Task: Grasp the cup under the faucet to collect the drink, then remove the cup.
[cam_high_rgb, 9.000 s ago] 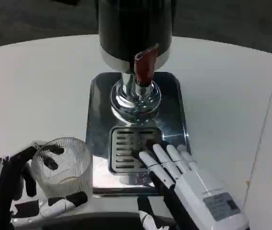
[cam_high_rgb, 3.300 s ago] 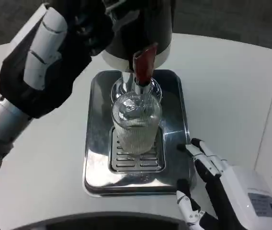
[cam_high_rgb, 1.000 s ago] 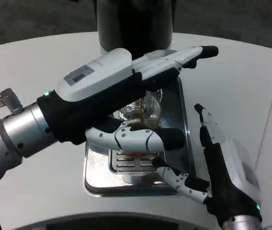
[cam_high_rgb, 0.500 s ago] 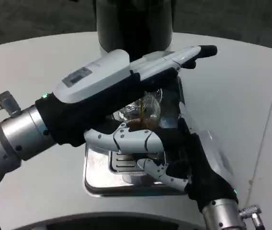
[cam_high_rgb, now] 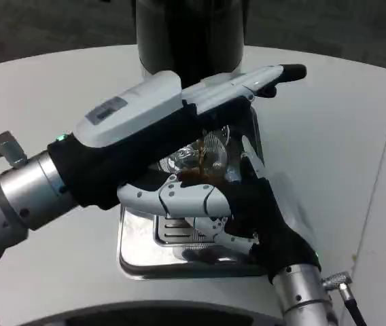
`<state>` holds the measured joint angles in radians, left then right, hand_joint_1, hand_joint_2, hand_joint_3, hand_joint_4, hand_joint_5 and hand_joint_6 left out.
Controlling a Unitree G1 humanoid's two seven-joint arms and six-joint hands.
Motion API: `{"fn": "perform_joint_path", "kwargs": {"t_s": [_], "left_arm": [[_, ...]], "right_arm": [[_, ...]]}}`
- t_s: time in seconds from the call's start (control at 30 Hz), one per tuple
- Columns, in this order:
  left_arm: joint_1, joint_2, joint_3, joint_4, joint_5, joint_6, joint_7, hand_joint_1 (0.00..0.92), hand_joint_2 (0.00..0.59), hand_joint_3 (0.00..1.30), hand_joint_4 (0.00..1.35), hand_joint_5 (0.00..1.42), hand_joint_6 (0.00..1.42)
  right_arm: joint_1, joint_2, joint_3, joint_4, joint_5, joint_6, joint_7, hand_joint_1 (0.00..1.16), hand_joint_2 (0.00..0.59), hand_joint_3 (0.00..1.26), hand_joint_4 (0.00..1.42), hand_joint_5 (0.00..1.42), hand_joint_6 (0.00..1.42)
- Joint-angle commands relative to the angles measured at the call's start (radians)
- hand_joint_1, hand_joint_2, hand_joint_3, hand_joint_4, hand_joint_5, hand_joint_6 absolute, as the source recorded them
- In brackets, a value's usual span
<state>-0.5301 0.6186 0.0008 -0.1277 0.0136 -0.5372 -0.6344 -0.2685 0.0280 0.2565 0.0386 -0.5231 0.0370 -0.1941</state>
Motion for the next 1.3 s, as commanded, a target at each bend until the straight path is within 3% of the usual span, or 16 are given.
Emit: {"fn": "perform_joint_path", "kwargs": {"t_s": [0.03, 0.33, 0.6, 1.1, 1.3], "left_arm": [[0.019, 0.019, -0.005, -0.007, 0.011, -0.003, -0.005, 0.0, 0.16, 0.03, 0.0, 0.1, 0.05], [0.019, 0.024, -0.004, -0.004, 0.007, -0.001, -0.003, 0.0, 0.16, 0.03, 0.0, 0.1, 0.05], [0.022, 0.027, -0.001, -0.006, 0.005, 0.003, -0.002, 0.0, 0.16, 0.03, 0.0, 0.1, 0.05], [0.037, 0.031, 0.008, -0.013, 0.004, 0.009, 0.003, 0.0, 0.169, 0.03, 0.0, 0.1, 0.06], [0.05, -0.017, 0.033, 0.021, -0.108, 0.062, 0.017, 0.0, 0.17, 0.01, 0.0, 0.09, 0.05]], "right_arm": [[-0.021, 0.01, -0.005, 0.047, 0.031, -0.047, -0.03, 0.69, 0.197, 0.0, 0.0, 0.0, 0.09], [-0.041, 0.015, 0.003, 0.09, 0.049, -0.092, -0.06, 0.71, 0.199, 0.0, 0.01, 0.0, 0.11], [-0.074, 0.01, 0.009, 0.146, 0.072, -0.112, -0.034, 0.73, 0.194, 0.0, 0.02, 0.01, 0.17], [-0.101, 0.016, 0.001, 0.196, 0.088, -0.118, -0.044, 0.76, 0.19, 0.0, 0.06, 0.04, 0.18], [-0.095, 0.018, 0.003, 0.196, 0.087, -0.124, -0.049, 0.76, 0.19, 0.0, 0.07, 0.05, 0.18]]}}
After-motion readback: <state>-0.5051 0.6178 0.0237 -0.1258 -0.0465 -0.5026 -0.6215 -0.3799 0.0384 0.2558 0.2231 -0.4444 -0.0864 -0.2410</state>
